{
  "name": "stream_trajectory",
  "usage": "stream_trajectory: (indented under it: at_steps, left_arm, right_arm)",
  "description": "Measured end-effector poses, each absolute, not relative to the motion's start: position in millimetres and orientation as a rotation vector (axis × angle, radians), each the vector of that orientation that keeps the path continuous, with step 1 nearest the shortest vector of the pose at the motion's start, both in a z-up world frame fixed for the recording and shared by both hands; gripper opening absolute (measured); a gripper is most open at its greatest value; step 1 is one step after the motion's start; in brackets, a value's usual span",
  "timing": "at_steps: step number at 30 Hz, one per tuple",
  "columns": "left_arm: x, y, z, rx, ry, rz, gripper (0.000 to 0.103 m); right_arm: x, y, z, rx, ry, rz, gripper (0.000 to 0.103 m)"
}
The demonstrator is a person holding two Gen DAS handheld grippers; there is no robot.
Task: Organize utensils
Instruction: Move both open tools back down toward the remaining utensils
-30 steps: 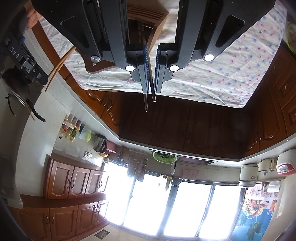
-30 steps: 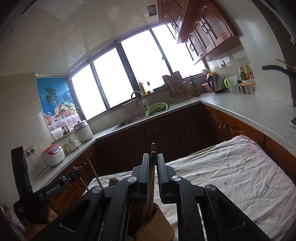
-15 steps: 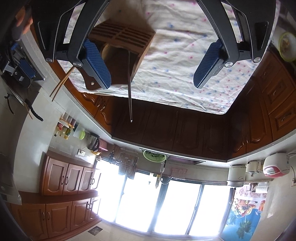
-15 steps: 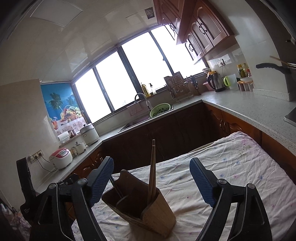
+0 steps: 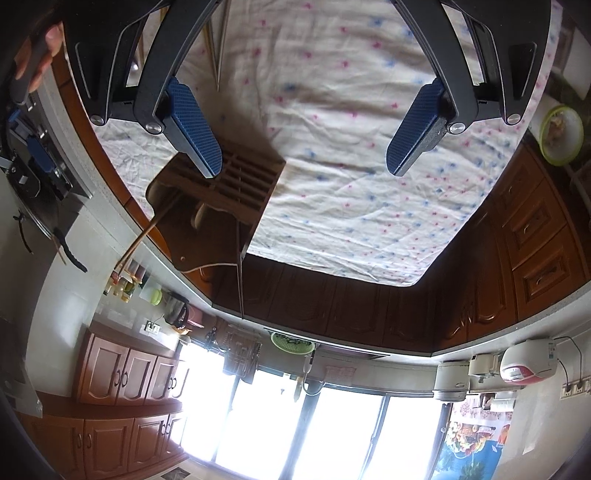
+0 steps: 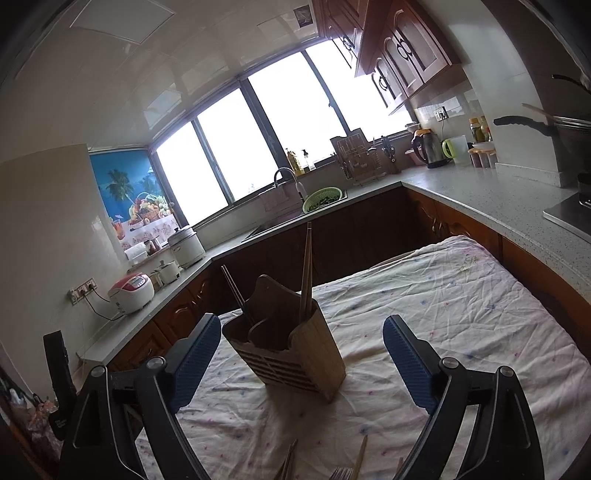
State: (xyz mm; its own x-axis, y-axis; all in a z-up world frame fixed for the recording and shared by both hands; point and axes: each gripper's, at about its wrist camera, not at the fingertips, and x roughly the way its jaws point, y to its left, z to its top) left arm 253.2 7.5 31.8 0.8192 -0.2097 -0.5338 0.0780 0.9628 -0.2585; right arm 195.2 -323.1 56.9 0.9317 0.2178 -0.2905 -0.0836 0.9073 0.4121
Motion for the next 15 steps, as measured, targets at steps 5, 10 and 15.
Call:
stream_trajectory:
  at_steps: [5, 10, 15]
  left_arm:
    - [227, 4, 20, -0.208, 0.629, -0.169, 0.093]
    - [206, 4, 11, -0.217, 0.648, -0.177, 0.093]
    - [187, 3, 8, -0.212, 0.653, -0.188, 0.093]
  right_arm:
    - [164, -327, 49, 0.414, 0.358, 0.149, 0.091]
    - [137, -332, 38, 0.427, 0.376, 0.134, 0.091]
    - [115, -333, 26, 0.433, 0.390, 0.122, 0.091]
